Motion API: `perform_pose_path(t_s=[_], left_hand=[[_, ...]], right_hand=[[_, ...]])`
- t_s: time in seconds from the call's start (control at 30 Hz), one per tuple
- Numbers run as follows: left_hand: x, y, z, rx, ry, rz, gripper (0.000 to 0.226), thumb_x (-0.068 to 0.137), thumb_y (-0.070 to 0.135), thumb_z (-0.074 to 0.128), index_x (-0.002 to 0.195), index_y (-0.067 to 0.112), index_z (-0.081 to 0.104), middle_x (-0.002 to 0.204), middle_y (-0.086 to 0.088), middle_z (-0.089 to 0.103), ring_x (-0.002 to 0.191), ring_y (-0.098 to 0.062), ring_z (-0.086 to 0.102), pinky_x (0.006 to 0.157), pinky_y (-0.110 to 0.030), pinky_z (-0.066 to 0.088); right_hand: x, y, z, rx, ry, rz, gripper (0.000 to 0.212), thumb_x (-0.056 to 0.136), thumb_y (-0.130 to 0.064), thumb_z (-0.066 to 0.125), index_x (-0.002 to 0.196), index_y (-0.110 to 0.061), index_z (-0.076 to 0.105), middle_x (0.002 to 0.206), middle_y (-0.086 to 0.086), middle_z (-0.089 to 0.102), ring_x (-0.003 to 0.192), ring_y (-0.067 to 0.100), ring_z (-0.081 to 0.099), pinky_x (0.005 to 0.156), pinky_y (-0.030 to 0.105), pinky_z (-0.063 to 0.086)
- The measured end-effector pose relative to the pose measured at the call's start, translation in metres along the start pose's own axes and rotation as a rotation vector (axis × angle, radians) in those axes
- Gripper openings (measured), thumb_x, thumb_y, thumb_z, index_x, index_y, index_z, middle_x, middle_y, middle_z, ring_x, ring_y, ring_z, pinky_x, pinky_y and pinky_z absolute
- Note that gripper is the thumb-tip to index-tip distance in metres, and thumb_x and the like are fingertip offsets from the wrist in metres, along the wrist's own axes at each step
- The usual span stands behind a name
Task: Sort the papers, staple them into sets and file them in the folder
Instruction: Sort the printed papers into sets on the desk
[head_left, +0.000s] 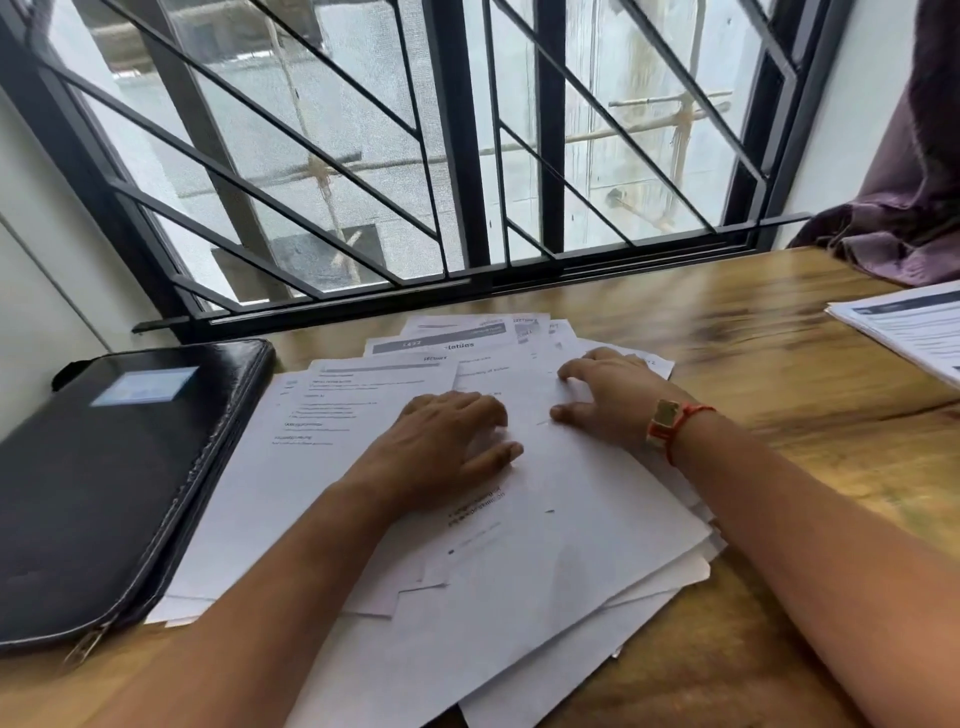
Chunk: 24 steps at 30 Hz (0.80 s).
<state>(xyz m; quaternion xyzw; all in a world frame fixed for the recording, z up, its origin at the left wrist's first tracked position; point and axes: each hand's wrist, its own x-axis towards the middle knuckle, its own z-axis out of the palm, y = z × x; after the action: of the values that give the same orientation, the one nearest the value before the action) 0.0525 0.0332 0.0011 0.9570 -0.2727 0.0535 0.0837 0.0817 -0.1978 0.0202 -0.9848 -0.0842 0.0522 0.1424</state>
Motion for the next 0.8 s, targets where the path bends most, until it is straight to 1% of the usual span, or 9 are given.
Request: perform_pose_path(t_s=[0.13, 0.23, 0.3, 0.37, 0.43, 0.57, 0.63, 0.73, 0.8], left_hand=[[-0.0005, -0.0020, 0.0000, 0.056, 0.012, 0.009, 0.067, 0.089, 0.074, 0.024, 0.135, 0.039, 0.057, 0.103, 0.013, 0.047, 0.106, -0.009, 0.044, 0.099, -0.035, 0.036], [-0.0008, -0.0036, -0.0007, 0.033, 0.054, 0.003, 0.061, 0.089, 0.073, 0.029, 0.112, 0.033, 0.069, 0.103, 0.013, 0.053, 0.104, -0.009, 0.048, 0.097, -0.035, 0.039], [-0.0005, -0.0056, 0.0003, 0.015, 0.074, 0.003, 0.054, 0.088, 0.071, 0.033, 0.094, 0.028, 0.065, 0.116, 0.011, 0.062, 0.112, -0.012, 0.055, 0.098, -0.034, 0.040], [0.0007, -0.0050, 0.0001, 0.023, 0.047, -0.021, 0.052, 0.086, 0.071, 0.031, 0.089, 0.026, 0.056, 0.119, 0.009, 0.066, 0.112, -0.018, 0.060, 0.099, -0.033, 0.041], [0.0014, -0.0044, 0.0004, 0.041, 0.034, -0.051, 0.054, 0.084, 0.073, 0.028, 0.095, 0.027, 0.056, 0.111, 0.009, 0.066, 0.105, -0.019, 0.060, 0.096, -0.032, 0.040], [-0.0018, -0.0044, 0.0018, 0.076, 0.052, -0.018, 0.064, 0.088, 0.075, 0.028, 0.133, 0.039, 0.056, 0.109, 0.012, 0.052, 0.108, -0.014, 0.050, 0.098, -0.034, 0.040], [-0.0027, -0.0056, 0.0026, 0.064, 0.045, -0.008, 0.064, 0.089, 0.075, 0.027, 0.134, 0.041, 0.056, 0.115, 0.013, 0.050, 0.113, -0.012, 0.046, 0.100, -0.034, 0.039], [-0.0024, -0.0061, 0.0037, -0.001, 0.042, 0.009, 0.052, 0.093, 0.067, 0.038, 0.123, 0.033, 0.061, 0.145, 0.015, 0.048, 0.136, -0.008, 0.041, 0.108, -0.031, 0.033], [-0.0013, -0.0065, 0.0042, -0.041, 0.026, 0.004, 0.048, 0.096, 0.062, 0.044, 0.122, 0.025, 0.060, 0.148, 0.012, 0.050, 0.138, -0.010, 0.043, 0.111, -0.031, 0.034]], right_hand=[[0.0011, 0.0012, -0.0003, 0.015, 0.012, 0.028, 0.061, 0.090, -0.053, 0.062, 0.144, -0.029, 0.046, 0.149, 0.006, 0.038, 0.136, 0.033, 0.036, 0.111, 0.040, 0.034], [0.0034, 0.0024, -0.0007, 0.006, 0.017, 0.038, 0.058, 0.090, -0.052, 0.063, 0.141, -0.029, 0.049, 0.148, 0.007, 0.040, 0.135, 0.032, 0.039, 0.111, 0.040, 0.036], [0.0039, 0.0023, -0.0015, 0.005, 0.022, 0.038, 0.057, 0.089, -0.051, 0.064, 0.139, -0.028, 0.051, 0.146, 0.008, 0.043, 0.133, 0.031, 0.041, 0.111, 0.039, 0.036], [0.0038, 0.0025, -0.0019, 0.006, 0.032, 0.032, 0.055, 0.089, -0.050, 0.065, 0.137, -0.027, 0.054, 0.143, 0.008, 0.046, 0.131, 0.030, 0.044, 0.109, 0.036, 0.036], [0.0032, 0.0025, -0.0028, 0.003, 0.042, 0.018, 0.051, 0.090, -0.048, 0.064, 0.136, -0.026, 0.056, 0.141, 0.008, 0.047, 0.130, 0.028, 0.045, 0.107, 0.033, 0.035], [0.0027, 0.0016, -0.0008, -0.008, 0.052, -0.002, 0.042, 0.096, -0.047, 0.055, 0.134, -0.031, 0.058, 0.142, 0.008, 0.046, 0.132, 0.029, 0.042, 0.110, 0.034, 0.033], [0.0011, -0.0002, 0.0003, 0.009, 0.046, -0.024, 0.037, 0.099, -0.045, 0.051, 0.133, -0.034, 0.060, 0.141, 0.008, 0.046, 0.134, 0.029, 0.037, 0.112, 0.035, 0.030], [-0.0011, -0.0022, -0.0007, 0.078, 0.071, -0.054, 0.031, 0.099, -0.045, 0.050, 0.125, -0.039, 0.065, 0.133, 0.004, 0.051, 0.131, 0.027, 0.039, 0.111, 0.037, 0.031], [-0.0014, -0.0024, -0.0008, 0.082, 0.082, -0.070, 0.029, 0.099, -0.042, 0.053, 0.124, -0.036, 0.066, 0.127, 0.005, 0.055, 0.127, 0.024, 0.044, 0.107, 0.034, 0.033]])
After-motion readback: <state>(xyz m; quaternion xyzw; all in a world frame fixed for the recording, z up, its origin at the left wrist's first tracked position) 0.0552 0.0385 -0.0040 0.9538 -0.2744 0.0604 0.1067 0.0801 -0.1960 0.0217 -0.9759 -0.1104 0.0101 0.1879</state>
